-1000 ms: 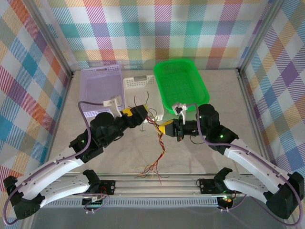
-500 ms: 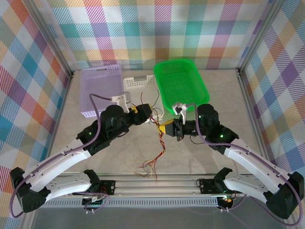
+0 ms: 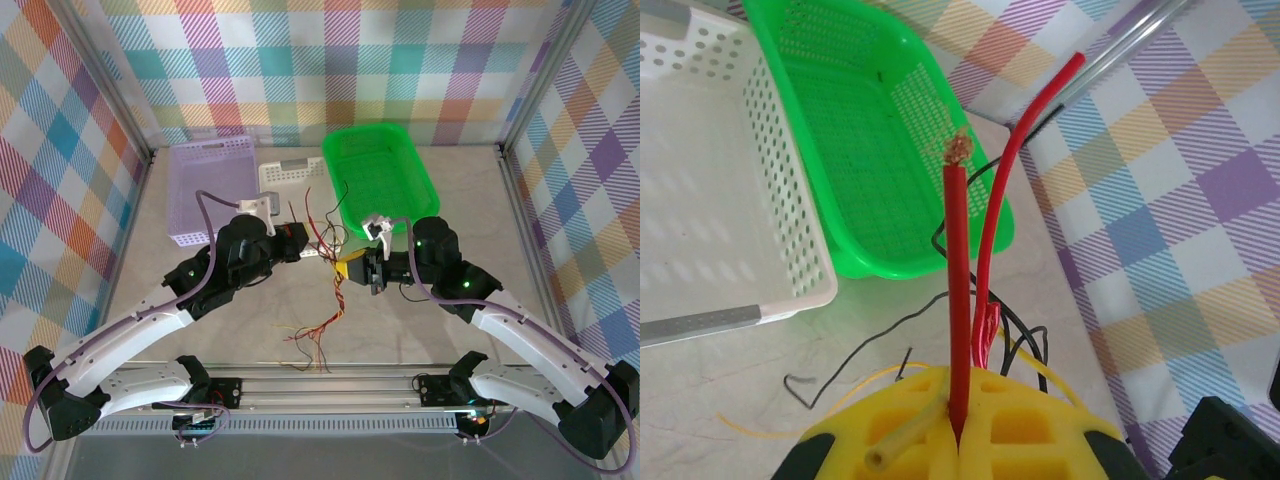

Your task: Untangle the cables

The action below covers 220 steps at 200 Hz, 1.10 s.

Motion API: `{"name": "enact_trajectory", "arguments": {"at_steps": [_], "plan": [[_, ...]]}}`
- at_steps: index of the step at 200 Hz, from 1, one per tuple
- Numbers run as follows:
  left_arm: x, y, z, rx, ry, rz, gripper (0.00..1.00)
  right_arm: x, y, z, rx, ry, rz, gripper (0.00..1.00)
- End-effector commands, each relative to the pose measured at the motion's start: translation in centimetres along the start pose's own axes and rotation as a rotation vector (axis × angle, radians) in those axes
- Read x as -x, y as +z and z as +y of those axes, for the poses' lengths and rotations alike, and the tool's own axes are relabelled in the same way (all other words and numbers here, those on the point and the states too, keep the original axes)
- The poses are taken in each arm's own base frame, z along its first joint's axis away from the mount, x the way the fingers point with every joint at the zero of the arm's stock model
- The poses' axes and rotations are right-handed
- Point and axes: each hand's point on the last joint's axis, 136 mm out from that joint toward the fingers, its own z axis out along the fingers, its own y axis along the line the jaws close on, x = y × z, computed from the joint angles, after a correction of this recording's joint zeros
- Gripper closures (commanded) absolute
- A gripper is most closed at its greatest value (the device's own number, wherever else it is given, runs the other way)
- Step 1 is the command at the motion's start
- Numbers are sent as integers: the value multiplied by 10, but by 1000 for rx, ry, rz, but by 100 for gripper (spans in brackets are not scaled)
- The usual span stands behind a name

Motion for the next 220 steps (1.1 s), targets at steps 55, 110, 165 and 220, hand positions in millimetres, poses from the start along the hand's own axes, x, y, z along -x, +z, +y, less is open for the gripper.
{"name": "enact_trajectory", "arguments": {"at_steps": [55, 110, 165, 220], "plan": [[50, 6, 6, 103, -76, -139, 100, 21, -14, -15, -159, -68, -54, 78], [65, 17, -38, -63, 17, -89, 100, 31, -36, -31, -269, -25, -145, 42], [54, 12, -68, -202, 148, 9, 100, 54, -24, -45, -202, 111, -182, 46], [54, 4, -62, -190, 149, 0, 100, 43, 6, -70, -183, 200, -127, 48]]}}
